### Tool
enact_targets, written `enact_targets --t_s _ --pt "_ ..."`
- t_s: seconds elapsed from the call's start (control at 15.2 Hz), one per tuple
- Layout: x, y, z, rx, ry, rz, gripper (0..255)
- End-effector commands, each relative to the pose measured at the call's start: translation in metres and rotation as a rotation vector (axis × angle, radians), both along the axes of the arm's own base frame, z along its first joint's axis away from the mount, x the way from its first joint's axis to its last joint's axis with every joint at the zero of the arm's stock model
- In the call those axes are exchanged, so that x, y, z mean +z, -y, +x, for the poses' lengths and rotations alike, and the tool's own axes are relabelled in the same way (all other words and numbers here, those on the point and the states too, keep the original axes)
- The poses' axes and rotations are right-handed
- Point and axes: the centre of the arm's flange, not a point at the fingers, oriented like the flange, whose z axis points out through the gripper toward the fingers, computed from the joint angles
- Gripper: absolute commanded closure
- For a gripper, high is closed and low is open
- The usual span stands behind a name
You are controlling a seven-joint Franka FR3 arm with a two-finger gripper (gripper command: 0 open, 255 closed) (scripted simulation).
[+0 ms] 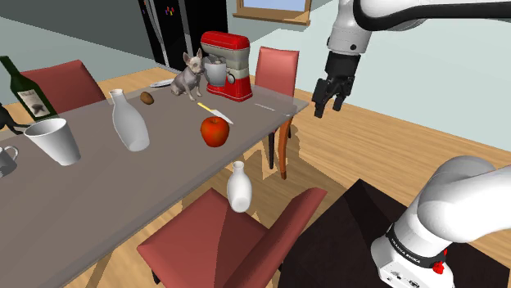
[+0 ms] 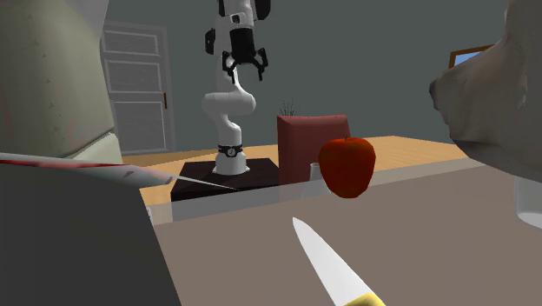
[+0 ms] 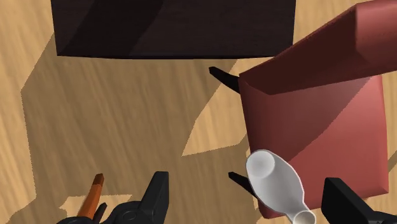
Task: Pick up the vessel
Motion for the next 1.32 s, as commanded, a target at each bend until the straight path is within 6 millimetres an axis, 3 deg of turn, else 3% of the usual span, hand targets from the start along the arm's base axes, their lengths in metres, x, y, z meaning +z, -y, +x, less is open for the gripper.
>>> enact_targets --t_s 0.0,1.25 --pt "-0.018 -0.016 0.016 -0.004 -0.001 -0.007 0" --pt "-0.181 -0.151 0.163 -0.031 -0.021 -0.081 0"
